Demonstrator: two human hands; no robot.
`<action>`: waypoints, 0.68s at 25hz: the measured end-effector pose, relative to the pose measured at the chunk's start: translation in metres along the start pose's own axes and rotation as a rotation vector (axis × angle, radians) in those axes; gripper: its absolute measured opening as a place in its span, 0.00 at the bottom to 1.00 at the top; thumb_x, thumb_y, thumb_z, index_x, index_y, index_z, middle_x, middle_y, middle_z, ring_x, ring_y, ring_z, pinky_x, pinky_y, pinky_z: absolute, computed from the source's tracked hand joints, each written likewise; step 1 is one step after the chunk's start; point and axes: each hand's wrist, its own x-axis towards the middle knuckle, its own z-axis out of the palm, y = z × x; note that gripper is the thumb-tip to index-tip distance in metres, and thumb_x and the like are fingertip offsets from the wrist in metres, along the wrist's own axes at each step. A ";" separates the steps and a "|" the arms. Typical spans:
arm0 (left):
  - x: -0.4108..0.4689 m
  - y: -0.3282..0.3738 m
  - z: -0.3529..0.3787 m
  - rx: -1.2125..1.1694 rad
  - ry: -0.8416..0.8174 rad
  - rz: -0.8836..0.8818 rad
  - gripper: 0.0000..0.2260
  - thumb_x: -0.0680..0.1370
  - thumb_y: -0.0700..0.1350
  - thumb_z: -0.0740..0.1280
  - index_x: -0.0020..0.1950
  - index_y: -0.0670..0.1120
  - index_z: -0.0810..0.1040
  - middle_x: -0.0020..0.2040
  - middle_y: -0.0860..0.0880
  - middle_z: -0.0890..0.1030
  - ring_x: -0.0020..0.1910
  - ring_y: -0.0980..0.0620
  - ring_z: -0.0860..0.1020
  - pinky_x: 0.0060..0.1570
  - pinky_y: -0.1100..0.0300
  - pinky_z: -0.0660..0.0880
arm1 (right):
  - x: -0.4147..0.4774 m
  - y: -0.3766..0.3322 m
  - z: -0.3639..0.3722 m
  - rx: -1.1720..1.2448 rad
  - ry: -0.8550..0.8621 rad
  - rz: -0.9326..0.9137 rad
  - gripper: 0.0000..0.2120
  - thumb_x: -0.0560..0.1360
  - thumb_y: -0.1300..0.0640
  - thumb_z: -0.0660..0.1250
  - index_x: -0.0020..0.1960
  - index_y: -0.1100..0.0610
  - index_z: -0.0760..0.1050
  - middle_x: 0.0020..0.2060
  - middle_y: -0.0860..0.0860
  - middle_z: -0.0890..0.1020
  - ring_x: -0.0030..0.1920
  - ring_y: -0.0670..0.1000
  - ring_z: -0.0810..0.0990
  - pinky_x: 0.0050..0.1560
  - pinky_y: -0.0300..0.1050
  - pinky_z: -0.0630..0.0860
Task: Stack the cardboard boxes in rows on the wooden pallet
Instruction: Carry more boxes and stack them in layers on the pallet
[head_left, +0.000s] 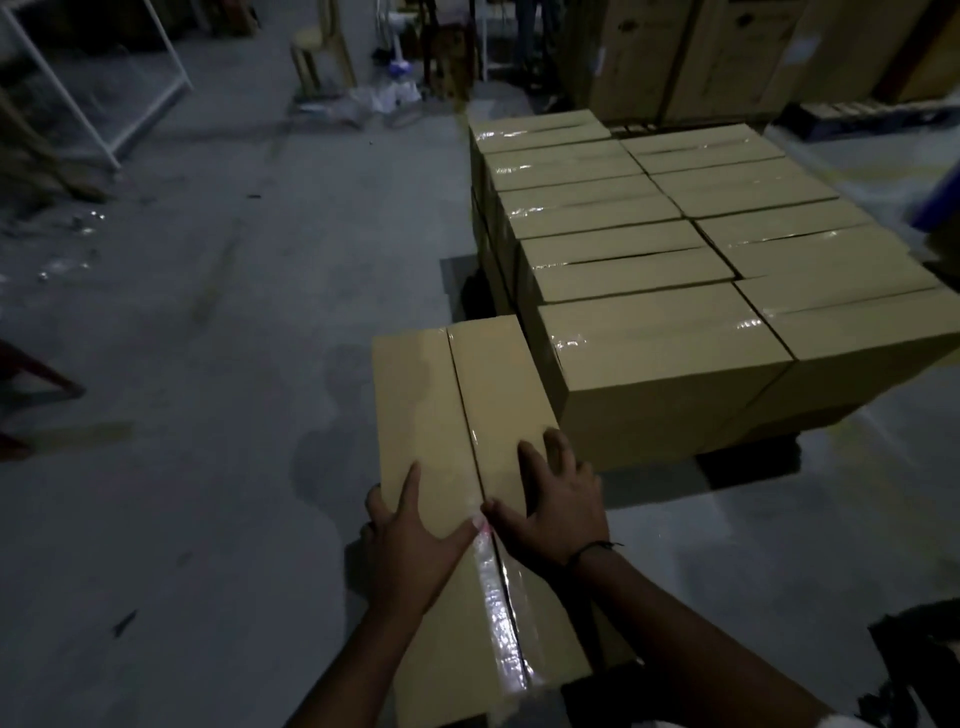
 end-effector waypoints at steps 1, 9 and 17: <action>0.017 0.005 -0.007 0.017 0.015 0.015 0.50 0.62 0.81 0.64 0.79 0.66 0.50 0.79 0.50 0.52 0.70 0.38 0.68 0.62 0.44 0.75 | 0.015 -0.006 -0.004 0.011 0.023 -0.009 0.42 0.68 0.23 0.59 0.77 0.39 0.57 0.80 0.46 0.48 0.71 0.60 0.63 0.70 0.60 0.66; 0.192 0.099 -0.044 0.069 0.064 0.064 0.48 0.64 0.78 0.66 0.79 0.65 0.53 0.78 0.49 0.55 0.70 0.40 0.69 0.61 0.47 0.75 | 0.201 -0.028 -0.049 0.083 0.149 0.029 0.34 0.72 0.28 0.58 0.74 0.39 0.59 0.78 0.47 0.53 0.72 0.59 0.63 0.70 0.60 0.66; 0.367 0.183 -0.057 -0.016 0.106 0.086 0.45 0.65 0.75 0.69 0.77 0.67 0.56 0.79 0.49 0.56 0.71 0.40 0.68 0.63 0.47 0.74 | 0.394 -0.047 -0.097 0.008 0.193 -0.001 0.35 0.71 0.28 0.59 0.73 0.42 0.63 0.77 0.51 0.57 0.66 0.60 0.67 0.67 0.56 0.66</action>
